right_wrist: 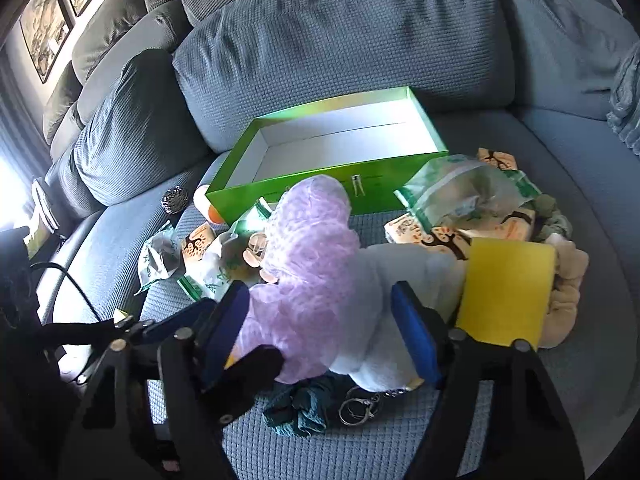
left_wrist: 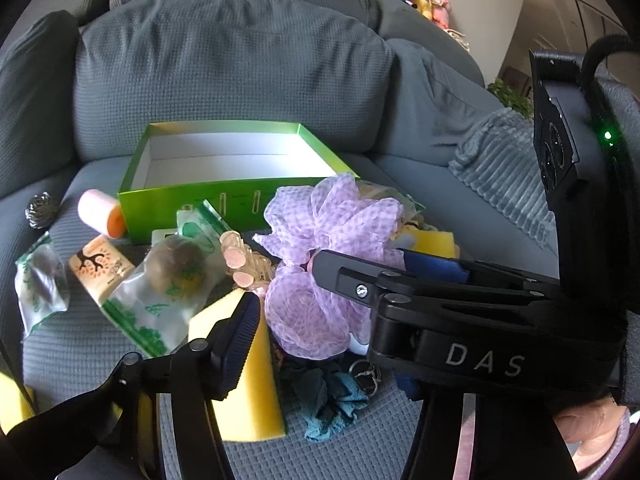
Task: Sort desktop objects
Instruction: 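Reach the right gripper to the lilac mesh scrunchie and grasp it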
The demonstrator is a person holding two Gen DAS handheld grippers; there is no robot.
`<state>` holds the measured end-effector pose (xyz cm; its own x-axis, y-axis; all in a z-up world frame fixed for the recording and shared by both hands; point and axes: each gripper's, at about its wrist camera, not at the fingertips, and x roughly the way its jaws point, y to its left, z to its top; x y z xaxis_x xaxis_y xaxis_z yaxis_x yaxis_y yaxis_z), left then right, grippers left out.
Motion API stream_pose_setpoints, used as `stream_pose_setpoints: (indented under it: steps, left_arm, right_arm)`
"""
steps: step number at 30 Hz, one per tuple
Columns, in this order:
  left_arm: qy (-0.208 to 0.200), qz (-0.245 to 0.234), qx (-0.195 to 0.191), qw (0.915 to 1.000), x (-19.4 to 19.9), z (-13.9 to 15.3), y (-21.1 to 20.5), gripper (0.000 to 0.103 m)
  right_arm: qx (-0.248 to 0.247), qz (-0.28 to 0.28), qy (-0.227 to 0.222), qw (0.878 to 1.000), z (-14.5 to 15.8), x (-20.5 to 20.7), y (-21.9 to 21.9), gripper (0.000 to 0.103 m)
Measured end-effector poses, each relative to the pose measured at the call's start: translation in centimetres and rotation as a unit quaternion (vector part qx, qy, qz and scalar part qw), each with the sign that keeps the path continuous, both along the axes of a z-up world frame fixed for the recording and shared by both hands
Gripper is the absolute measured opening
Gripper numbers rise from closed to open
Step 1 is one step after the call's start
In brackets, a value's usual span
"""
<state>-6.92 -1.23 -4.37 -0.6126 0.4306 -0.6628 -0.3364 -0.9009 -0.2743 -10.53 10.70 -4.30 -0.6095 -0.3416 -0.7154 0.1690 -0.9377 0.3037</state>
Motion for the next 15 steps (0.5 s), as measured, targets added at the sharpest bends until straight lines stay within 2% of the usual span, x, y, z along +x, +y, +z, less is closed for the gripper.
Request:
stream_pose_setpoints:
  steps: [3,7,11,13,15]
  left_arm:
    - [0.0,-0.006,0.011,0.9999,-0.2,-0.1,0.1,0.059]
    - [-0.003,-0.022,0.021,0.9995,-0.5,-0.3,0.4,0.048]
    - [-0.006,-0.037,0.026,0.999,-0.7,-0.4,0.8,0.039]
    - [0.003,-0.041,0.018,0.999,-0.5,-0.3,1.1,0.03]
    - [0.008,-0.042,0.016,0.999,-0.4,-0.1,1.0,0.029]
  right_arm:
    - [0.001,0.006,0.004,1.0,-0.1,-0.2,-0.2,0.053]
    - [-0.014,0.018,0.0,1.0,-0.3,-0.7,-0.2,0.035]
    - [-0.018,0.021,0.004,1.0,-0.3,-0.7,-0.3,0.025]
    - [-0.021,0.024,0.01,0.999,-0.1,-0.6,-0.3,0.013]
    - [-0.031,0.027,0.014,0.999,0.2,-0.4,-0.1,0.01]
